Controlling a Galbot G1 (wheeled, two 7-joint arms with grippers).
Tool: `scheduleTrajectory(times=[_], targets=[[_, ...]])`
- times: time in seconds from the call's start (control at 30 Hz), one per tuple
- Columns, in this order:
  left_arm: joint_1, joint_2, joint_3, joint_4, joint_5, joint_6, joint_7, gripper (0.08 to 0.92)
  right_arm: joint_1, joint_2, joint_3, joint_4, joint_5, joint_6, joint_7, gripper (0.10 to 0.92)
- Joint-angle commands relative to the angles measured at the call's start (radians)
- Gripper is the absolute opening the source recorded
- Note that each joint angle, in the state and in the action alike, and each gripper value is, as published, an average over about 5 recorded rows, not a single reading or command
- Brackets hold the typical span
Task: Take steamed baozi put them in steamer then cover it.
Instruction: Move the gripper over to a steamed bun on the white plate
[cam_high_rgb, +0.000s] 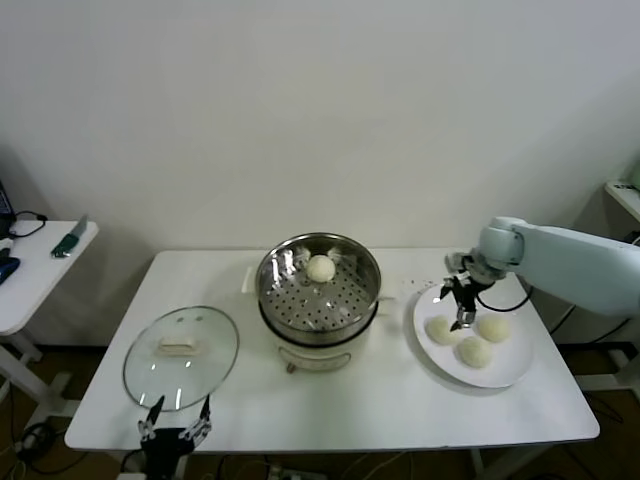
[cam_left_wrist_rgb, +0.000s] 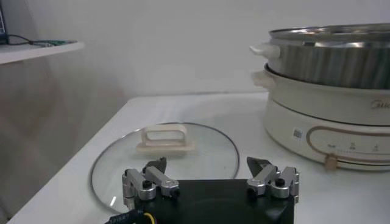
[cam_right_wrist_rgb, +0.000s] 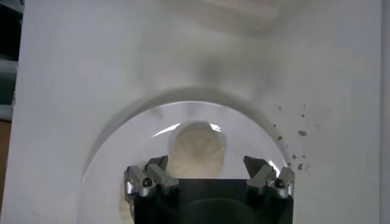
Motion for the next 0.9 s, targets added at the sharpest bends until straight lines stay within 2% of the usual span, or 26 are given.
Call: scheduleTrajectory(times=[0.03, 0.73, 0.83, 0.9], targets=[[0.003, -0.003, 0.001, 0.003, 0.000, -0.003, -0.002, 0.823, -0.103, 0.018, 0.054, -0.060, -0.086, -0.024, 0.007, 0.823], [0.014, 0.003, 0.000, -0.002, 0.007, -0.005, -0.002, 0.823, -0.200, 0.068, 0.138, -0.143, -0.124, -0.018, 0.025, 0.822], [0.013, 0.004, 0.001, -0.003, 0.008, -0.005, -0.002, 0.823, -0.199, 0.067, 0.149, -0.146, -0.129, -0.016, 0.025, 0.786], [0.013, 0.004, 0.001, -0.005, 0.009, -0.004, -0.002, 0.823, -0.192, 0.064, 0.150, -0.142, -0.129, -0.012, 0.021, 0.732]])
